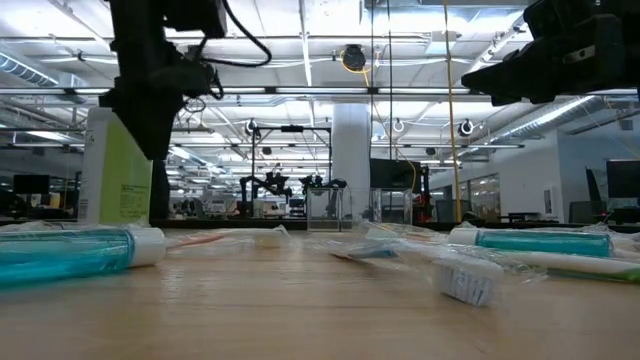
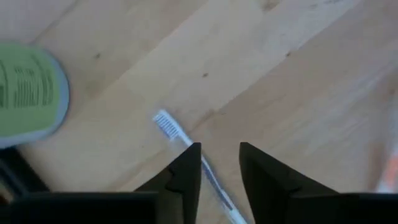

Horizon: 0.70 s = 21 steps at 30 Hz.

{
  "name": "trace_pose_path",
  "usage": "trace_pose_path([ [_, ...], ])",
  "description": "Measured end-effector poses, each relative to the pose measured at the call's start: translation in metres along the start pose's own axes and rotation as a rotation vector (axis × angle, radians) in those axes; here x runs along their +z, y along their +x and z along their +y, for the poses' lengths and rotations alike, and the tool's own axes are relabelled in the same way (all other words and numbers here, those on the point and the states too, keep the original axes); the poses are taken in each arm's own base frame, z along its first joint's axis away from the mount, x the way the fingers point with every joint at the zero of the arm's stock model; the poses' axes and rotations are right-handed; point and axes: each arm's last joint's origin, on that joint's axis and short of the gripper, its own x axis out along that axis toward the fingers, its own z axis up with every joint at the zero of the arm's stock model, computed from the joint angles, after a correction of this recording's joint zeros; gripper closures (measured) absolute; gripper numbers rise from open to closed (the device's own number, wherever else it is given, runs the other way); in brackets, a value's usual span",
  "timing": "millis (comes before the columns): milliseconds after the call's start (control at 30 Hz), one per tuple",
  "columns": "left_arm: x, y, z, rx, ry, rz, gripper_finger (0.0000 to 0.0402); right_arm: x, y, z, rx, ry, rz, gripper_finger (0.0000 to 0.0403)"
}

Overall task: Pick & Place toothbrushing station
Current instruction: Put the top violet toothbrush into the transparent organizer

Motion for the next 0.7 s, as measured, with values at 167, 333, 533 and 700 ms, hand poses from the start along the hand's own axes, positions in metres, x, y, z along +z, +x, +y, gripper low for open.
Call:
trace_pose_path([
  [167,-0.003,0.027,-0.008,0.057,-0.130,0.105,0.0251,-0.002,0.000,0.000,0.004,-0.003,0.020,0.0397],
  [333,-0.010,0.054,-0.011,0.129,-0.281,0.237,0.0249,-0.003,0.000,0.001,0.006,-0.004,0.031,0.0397],
  [533,-0.016,0.081,-0.010,0.261,-0.308,0.265,0.0249,-0.003,0.000,0.001,0.006,-0.005,0.031,0.0397],
  [700,-0.017,0.098,-0.003,0.329,-0.334,0.296,0.0249,-0.003,0.000,0.001,0.006,-0.004,0.034,0.0397],
])
